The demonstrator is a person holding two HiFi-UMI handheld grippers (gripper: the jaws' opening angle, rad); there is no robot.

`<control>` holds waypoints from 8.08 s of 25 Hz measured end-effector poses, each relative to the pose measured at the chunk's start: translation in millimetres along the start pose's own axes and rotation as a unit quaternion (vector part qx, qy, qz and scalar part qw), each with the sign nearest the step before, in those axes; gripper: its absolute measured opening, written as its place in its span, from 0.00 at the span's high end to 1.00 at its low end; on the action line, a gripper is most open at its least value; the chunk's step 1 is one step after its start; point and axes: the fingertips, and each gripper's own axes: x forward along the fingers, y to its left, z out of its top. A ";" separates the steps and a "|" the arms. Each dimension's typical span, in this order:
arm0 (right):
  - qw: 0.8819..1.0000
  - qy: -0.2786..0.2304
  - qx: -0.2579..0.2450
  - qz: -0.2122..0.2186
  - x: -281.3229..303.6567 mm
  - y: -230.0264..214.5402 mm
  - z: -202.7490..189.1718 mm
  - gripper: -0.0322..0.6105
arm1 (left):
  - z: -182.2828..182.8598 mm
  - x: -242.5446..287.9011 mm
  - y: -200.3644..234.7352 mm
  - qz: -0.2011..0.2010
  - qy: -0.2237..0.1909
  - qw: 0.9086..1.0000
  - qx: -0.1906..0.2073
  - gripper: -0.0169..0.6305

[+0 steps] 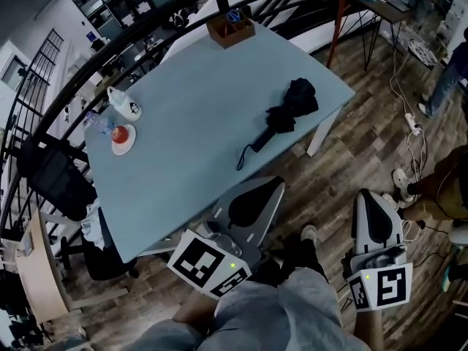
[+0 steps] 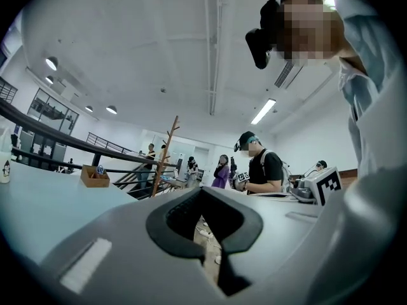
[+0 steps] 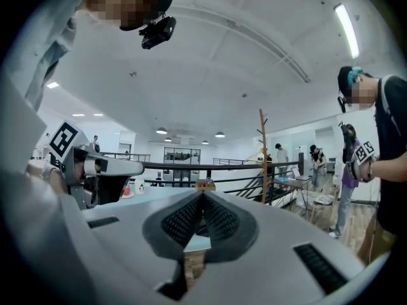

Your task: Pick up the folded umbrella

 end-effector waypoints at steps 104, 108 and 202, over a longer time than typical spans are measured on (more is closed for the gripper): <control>0.971 0.023 -0.003 0.239 297.3 -91.4 -3.0 0.95 | -252.7 262.4 248.5 0.049 0.496 0.862 0.096 0.66; 0.968 0.026 0.001 0.248 304.7 -98.5 -3.4 0.95 | -275.2 266.5 254.3 0.041 0.541 0.832 0.115 0.65; 0.931 -0.074 -0.050 0.355 319.6 -47.4 67.5 0.95 | 10.1 139.2 245.7 0.328 0.111 0.935 0.082 0.53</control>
